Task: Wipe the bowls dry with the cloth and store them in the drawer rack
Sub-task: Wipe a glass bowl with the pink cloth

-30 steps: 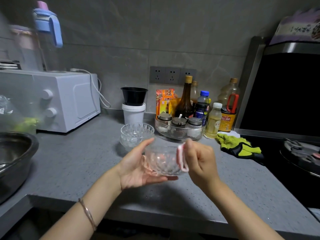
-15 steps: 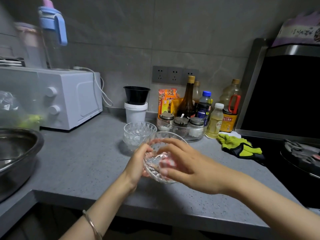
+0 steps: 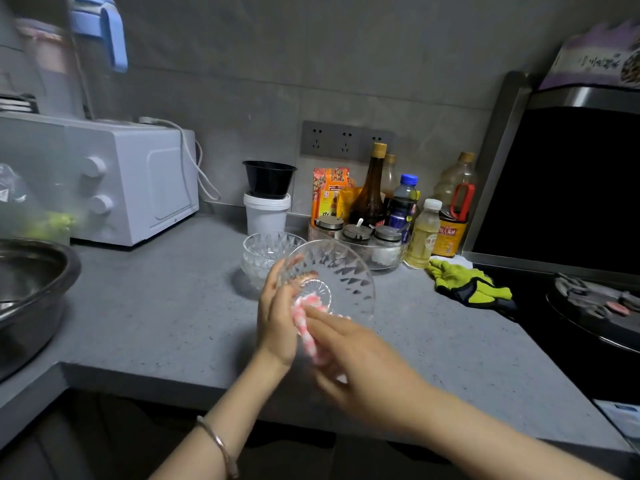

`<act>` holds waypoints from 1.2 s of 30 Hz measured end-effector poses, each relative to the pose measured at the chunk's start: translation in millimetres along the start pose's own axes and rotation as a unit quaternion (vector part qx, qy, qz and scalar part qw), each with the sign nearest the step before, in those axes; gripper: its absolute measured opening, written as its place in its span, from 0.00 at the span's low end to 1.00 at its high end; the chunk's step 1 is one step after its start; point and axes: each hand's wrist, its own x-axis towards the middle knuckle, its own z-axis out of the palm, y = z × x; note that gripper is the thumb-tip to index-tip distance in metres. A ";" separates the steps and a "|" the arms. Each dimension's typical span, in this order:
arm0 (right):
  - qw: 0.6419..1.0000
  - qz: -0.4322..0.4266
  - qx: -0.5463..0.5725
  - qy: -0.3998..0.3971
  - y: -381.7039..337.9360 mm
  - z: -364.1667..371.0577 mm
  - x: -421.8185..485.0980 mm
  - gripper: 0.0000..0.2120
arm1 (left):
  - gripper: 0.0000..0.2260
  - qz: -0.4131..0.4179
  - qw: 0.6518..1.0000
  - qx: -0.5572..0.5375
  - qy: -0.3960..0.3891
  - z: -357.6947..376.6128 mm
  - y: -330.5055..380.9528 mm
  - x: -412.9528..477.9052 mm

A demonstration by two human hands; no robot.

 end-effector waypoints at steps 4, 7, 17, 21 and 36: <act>0.972 -0.100 -0.208 -0.053 46.3 -15.6 -0.7 0.21 | 0.17 -0.065 0.990 0.056 -0.116 -24.0 9.3 6.8; 0.944 -0.143 -0.297 -0.011 52.4 -8.1 -0.8 0.19 | 0.22 -0.108 0.971 0.090 -0.192 -29.4 15.1 10.1; 0.954 -0.139 -0.262 0.048 32.8 16.0 1.7 0.21 | 0.16 -0.058 0.996 0.016 -0.067 -8.4 5.8 -1.1; 0.904 -0.196 -0.378 0.035 60.5 -2.7 -10.9 0.18 | 0.14 -0.051 0.967 0.153 -0.198 -26.2 14.4 12.9; 0.924 -0.179 -0.336 0.046 53.0 -1.3 -9.5 0.15 | 0.16 -0.083 0.979 0.076 -0.170 -15.4 12.3 16.6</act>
